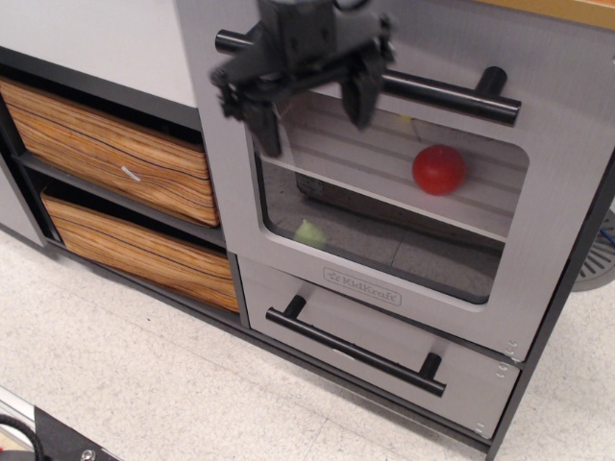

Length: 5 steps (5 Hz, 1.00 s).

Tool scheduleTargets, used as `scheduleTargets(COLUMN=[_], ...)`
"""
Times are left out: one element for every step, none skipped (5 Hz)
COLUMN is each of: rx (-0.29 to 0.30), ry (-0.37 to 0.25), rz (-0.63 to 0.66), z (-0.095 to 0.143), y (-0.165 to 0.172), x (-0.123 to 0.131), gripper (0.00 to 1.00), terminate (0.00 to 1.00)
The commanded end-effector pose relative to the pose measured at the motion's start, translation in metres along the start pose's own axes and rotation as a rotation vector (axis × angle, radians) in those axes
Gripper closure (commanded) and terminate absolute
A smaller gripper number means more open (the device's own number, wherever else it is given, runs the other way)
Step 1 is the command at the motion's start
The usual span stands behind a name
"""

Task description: Open oven

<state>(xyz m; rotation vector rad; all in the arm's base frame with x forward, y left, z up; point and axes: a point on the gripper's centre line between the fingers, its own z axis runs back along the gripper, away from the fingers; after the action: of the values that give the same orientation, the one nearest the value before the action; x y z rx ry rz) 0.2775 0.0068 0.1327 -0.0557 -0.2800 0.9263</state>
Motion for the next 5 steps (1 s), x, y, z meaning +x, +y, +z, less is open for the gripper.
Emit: scheduleTargets(rx=[-0.067,-0.084,-0.108,-0.145,-0.172], ry=[-0.074,-0.074,-0.109,-0.109,-0.088], rz=[0.17,0.333,0.44,0.518,0.605], z=[0.022,0.015,0.011,0.009,0.006], y=[-0.001,0.002,0.003,0.003,0.0], x=[0.026,0.036,0.036,0.04,0.049], gripper=[0.0,0.0,0.0,0.0,0.0], terminate=[0.0,0.0,0.0,0.0,0.0])
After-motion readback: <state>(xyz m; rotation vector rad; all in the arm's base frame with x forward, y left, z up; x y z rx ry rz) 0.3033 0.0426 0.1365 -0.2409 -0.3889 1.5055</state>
